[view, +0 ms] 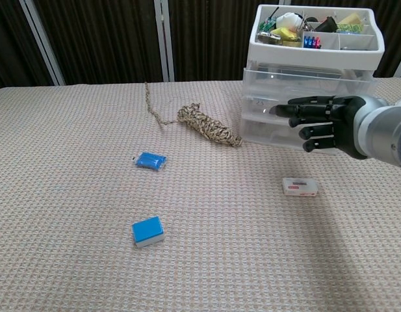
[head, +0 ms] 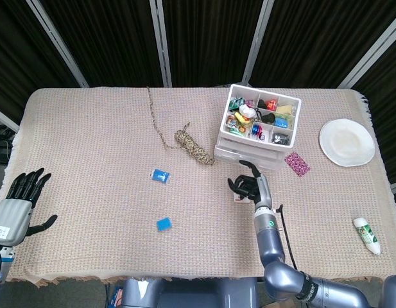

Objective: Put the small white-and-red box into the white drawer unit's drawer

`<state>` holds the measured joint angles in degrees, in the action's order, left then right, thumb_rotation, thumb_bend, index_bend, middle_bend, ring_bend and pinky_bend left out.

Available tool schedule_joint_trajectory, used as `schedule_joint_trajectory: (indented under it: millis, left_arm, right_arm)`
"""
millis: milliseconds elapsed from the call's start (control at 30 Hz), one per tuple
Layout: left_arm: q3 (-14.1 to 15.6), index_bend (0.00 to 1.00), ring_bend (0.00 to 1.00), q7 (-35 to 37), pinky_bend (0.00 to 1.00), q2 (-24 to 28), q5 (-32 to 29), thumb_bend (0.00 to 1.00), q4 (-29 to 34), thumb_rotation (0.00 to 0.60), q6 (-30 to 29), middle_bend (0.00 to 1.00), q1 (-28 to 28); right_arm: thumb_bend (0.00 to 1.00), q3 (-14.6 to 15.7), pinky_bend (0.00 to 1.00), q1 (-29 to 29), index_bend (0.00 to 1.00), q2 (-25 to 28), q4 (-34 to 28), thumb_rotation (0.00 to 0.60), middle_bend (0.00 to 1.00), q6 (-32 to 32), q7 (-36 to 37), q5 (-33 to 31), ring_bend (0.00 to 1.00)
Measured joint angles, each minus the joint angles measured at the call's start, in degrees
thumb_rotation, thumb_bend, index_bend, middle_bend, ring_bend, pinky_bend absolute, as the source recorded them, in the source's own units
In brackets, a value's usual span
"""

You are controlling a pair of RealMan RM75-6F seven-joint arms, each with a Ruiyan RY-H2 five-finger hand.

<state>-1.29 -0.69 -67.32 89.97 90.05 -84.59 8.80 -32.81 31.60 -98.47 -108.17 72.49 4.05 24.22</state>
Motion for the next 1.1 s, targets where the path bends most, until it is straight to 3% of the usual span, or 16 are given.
schedule_joint_trajectory:
  millis: [300, 600, 933, 1100]
  left_arm:
    - [-0.07, 0.02, 0.0, -0.28, 0.0, -0.19, 0.15, 0.24, -0.05, 0.6, -0.35, 0.0, -0.08]
    - [-0.04, 0.02, 0.0, -0.52, 0.0, -0.36, 0.37, 0.24, -0.13, 0.6, -0.61, 0.0, -0.17]
    - [-0.22, 0.02, 0.0, -1.84, 0.0, -0.77, 1.64, 0.24, -1.19, 0.6, -1.82, 0.0, -0.1]
    - [-0.58, 0.02, 0.0, -1.55, 0.0, -0.93, 1.71, 0.24, -1.51, 0.6, -2.28, 0.0, -0.04]
  right_arm:
    - [0.23, 4.15, 0.75, -2.59, 0.2, 2.4, -4.17, 0.6, 0.7, 3.77, -1.41, 9.24, 0.76]
    - [0.23, 10.12, 0.75, -3.97, 0.23, 4.38, -6.27, 0.6, 0.7, 9.98, -7.92, 25.45, 0.76]
    - [0.23, 12.1, 0.75, -1.92, 0.23, 7.12, -6.03, 0.6, 0.7, 15.36, -29.23, 26.18, 0.76]
    - [0.23, 12.04, 0.75, -0.2, 0.23, 7.51, -3.4, 0.6, 0.7, 17.12, -36.42, 25.25, 0.76]
